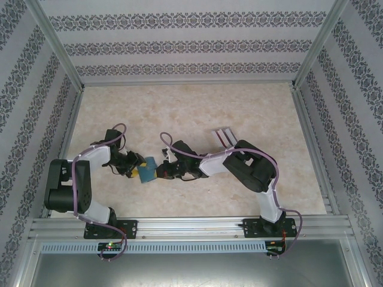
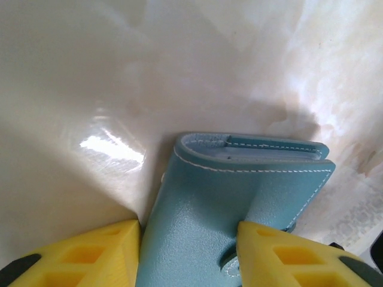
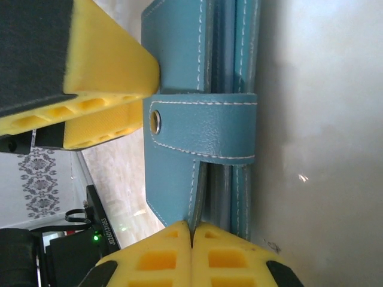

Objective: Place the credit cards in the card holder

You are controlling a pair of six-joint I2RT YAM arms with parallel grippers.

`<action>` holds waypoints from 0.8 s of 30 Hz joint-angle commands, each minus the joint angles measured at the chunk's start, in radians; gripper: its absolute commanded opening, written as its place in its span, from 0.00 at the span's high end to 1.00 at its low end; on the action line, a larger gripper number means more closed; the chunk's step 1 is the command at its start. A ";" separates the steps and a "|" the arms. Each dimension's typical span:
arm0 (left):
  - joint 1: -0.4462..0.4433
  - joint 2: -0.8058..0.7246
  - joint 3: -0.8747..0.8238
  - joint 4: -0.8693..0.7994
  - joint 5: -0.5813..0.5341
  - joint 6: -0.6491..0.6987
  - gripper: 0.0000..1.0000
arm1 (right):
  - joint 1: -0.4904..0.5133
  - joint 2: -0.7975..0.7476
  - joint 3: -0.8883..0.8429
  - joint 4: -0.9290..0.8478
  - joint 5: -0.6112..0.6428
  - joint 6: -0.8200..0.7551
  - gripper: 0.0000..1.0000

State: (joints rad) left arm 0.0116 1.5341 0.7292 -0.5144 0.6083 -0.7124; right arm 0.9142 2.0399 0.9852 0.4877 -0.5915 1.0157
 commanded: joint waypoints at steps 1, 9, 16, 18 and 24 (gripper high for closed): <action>-0.021 0.045 0.021 0.056 0.138 0.056 0.61 | 0.012 -0.061 -0.036 0.116 0.012 0.034 0.95; -0.067 0.130 0.094 0.000 0.146 0.111 1.00 | 0.005 -0.186 -0.148 -0.051 0.228 -0.051 0.68; -0.096 0.068 0.109 -0.053 0.169 0.139 1.00 | 0.019 -0.354 -0.080 -0.460 0.518 -0.246 0.55; -0.103 0.063 0.103 -0.053 0.176 0.148 0.79 | 0.010 -0.348 -0.062 -0.475 0.513 -0.238 0.52; -0.141 0.084 0.082 -0.062 0.135 0.165 0.39 | 0.000 -0.256 -0.012 -0.429 0.445 -0.127 0.52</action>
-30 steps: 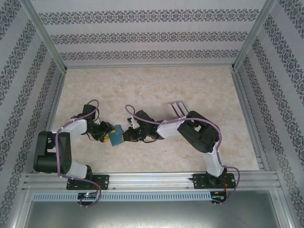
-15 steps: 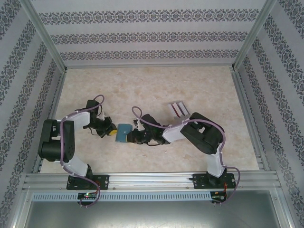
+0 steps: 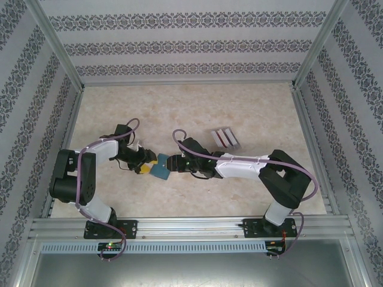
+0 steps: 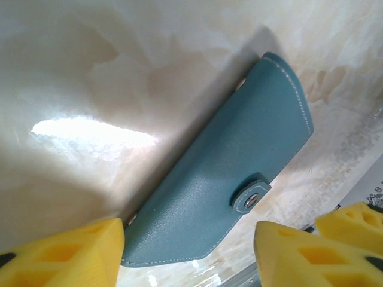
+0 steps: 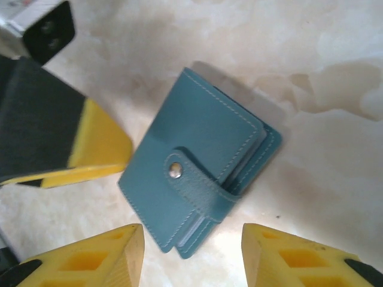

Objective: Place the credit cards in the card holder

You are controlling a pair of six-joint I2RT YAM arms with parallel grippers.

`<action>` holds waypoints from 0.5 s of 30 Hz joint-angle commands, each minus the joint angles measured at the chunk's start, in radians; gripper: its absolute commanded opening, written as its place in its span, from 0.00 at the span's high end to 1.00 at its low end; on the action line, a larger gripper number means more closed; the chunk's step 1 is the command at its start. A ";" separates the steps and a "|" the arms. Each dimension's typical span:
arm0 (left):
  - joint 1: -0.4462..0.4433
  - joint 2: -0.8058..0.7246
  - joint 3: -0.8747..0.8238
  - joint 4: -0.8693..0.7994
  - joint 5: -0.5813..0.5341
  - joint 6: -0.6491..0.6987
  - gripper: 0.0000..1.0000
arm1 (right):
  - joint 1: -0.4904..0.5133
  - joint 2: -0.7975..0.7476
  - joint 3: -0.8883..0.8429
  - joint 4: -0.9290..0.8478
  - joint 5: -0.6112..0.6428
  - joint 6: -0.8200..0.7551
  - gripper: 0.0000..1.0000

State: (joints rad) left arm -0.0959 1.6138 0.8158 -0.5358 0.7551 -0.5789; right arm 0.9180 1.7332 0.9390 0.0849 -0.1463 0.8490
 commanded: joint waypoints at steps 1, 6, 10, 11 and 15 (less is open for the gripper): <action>-0.055 0.012 0.002 -0.044 -0.015 0.033 0.38 | 0.000 0.067 0.043 -0.013 -0.012 0.056 0.52; -0.148 0.070 0.030 -0.053 -0.047 0.029 0.53 | 0.009 0.126 0.055 0.037 -0.030 0.120 0.52; -0.178 0.070 0.030 -0.034 -0.069 0.016 0.60 | 0.005 0.140 0.042 0.056 -0.032 0.139 0.53; -0.178 0.065 0.028 -0.030 -0.069 0.015 0.63 | 0.003 0.137 0.034 0.062 -0.031 0.143 0.53; -0.178 0.046 0.032 -0.024 -0.077 0.024 0.78 | -0.010 0.118 0.008 0.068 -0.027 0.135 0.53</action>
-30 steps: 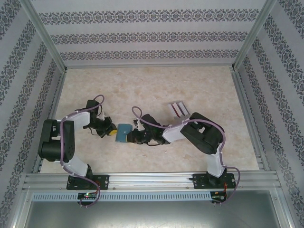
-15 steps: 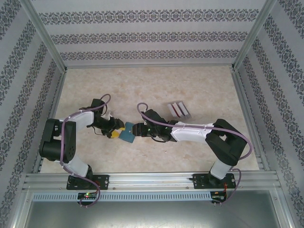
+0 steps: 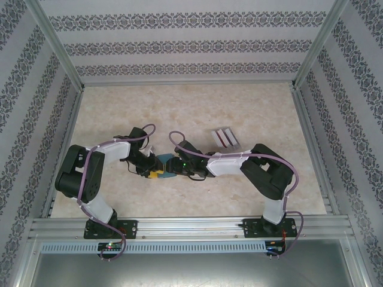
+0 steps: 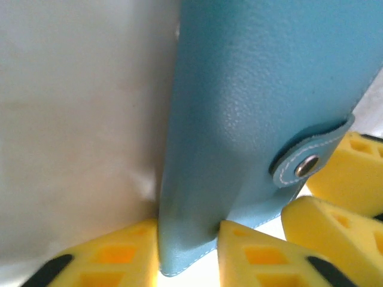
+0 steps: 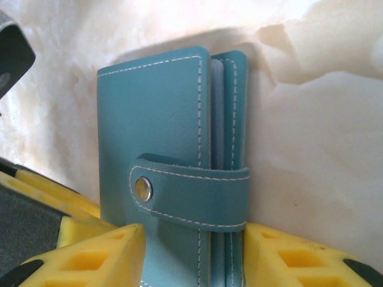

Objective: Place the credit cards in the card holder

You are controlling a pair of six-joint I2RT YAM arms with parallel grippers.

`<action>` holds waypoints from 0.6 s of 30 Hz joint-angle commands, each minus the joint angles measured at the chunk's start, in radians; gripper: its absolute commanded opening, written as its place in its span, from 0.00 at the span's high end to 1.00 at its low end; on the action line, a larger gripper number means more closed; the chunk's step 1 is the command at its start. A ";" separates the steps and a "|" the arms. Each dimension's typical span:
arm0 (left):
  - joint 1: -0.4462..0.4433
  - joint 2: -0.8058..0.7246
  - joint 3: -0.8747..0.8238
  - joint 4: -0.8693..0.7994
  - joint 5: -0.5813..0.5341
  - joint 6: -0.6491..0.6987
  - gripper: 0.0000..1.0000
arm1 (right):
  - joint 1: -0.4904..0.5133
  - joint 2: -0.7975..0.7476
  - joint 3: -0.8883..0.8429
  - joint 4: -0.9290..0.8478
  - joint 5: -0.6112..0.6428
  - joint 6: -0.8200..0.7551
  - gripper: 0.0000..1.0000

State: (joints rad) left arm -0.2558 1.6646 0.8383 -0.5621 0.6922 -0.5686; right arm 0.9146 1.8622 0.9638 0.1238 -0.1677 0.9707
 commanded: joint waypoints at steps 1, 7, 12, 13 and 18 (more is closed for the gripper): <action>-0.019 -0.005 0.014 -0.001 -0.017 0.018 0.84 | -0.011 -0.018 -0.022 0.024 -0.001 0.008 0.53; -0.019 -0.029 0.041 -0.033 -0.019 0.052 1.00 | -0.032 -0.035 -0.037 0.013 -0.023 -0.018 0.52; -0.018 -0.071 0.049 -0.036 0.001 0.052 1.00 | -0.034 -0.060 -0.072 0.026 -0.001 -0.006 0.52; -0.019 -0.078 0.049 -0.036 0.002 0.049 1.00 | -0.036 -0.083 -0.092 0.028 0.030 -0.005 0.51; -0.019 -0.094 0.054 -0.046 0.033 0.042 1.00 | -0.045 -0.176 -0.088 -0.065 0.100 -0.093 0.46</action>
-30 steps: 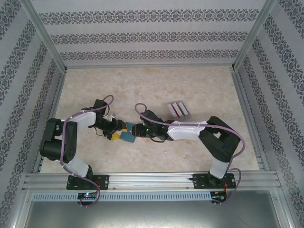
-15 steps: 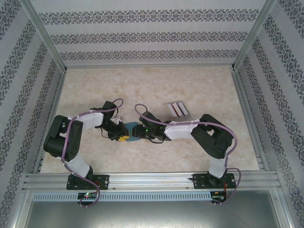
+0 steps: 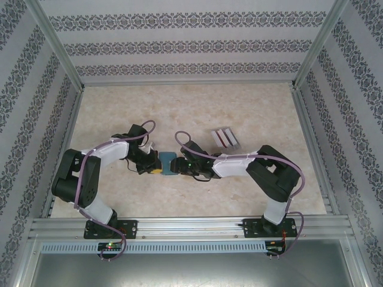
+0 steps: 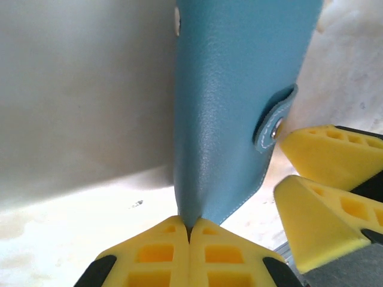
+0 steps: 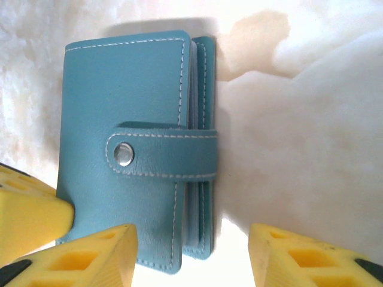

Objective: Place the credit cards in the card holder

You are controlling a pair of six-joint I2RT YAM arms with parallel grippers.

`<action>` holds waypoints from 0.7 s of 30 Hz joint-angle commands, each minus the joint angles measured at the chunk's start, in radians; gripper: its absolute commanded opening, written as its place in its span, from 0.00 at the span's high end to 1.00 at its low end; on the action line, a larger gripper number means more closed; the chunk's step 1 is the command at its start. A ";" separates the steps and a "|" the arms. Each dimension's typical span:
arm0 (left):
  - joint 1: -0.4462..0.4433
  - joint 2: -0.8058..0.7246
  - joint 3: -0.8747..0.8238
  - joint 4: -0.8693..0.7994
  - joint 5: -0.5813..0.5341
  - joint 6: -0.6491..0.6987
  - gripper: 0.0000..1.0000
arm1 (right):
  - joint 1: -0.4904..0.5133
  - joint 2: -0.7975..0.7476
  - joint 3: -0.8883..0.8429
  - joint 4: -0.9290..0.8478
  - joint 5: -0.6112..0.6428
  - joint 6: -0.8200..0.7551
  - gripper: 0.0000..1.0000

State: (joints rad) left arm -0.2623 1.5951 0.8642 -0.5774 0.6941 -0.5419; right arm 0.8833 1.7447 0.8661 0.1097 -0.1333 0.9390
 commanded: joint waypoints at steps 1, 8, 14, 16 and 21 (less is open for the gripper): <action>-0.016 -0.030 0.031 -0.034 0.035 0.019 1.00 | -0.015 -0.066 0.019 -0.069 0.068 -0.080 0.45; -0.052 -0.043 0.081 -0.059 0.015 0.021 1.00 | -0.011 0.002 0.141 -0.137 0.030 -0.109 0.47; -0.059 -0.043 0.075 -0.035 0.009 -0.002 1.00 | -0.006 0.126 0.261 -0.244 0.071 -0.101 0.56; -0.059 -0.035 0.070 -0.022 0.018 -0.007 1.00 | -0.007 0.153 0.286 -0.263 0.083 -0.103 0.57; -0.060 -0.016 0.079 -0.023 0.019 -0.003 1.00 | -0.008 0.167 0.323 -0.325 0.126 -0.110 0.74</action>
State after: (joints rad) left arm -0.3134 1.5753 0.9253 -0.5980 0.6918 -0.5468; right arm 0.8730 1.8942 1.1675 -0.1272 -0.0662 0.8413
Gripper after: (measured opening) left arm 0.048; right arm 0.287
